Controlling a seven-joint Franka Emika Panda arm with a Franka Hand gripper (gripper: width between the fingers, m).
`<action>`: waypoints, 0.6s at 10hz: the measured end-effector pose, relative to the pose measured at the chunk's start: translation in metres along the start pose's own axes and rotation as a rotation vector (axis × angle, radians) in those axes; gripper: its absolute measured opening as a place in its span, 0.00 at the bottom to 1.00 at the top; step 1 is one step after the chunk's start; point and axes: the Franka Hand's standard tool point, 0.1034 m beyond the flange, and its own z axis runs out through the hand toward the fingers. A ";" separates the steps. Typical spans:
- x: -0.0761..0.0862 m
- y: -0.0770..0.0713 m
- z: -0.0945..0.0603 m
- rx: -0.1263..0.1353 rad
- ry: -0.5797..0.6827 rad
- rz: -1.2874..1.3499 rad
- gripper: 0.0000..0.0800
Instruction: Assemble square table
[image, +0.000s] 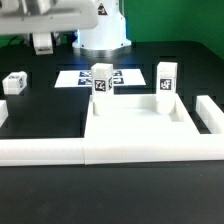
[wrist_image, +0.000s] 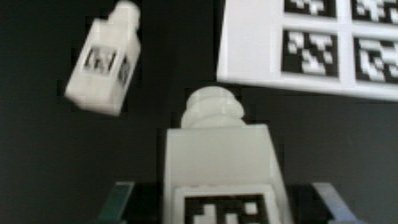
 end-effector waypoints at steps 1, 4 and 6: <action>0.018 -0.006 -0.023 -0.027 0.065 0.001 0.36; 0.052 -0.017 -0.059 -0.085 0.277 -0.026 0.36; 0.054 -0.015 -0.060 -0.102 0.424 -0.038 0.36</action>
Offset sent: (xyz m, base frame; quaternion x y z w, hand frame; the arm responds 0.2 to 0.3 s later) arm 0.0000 0.0000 0.0000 0.0000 0.1938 0.0000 0.9810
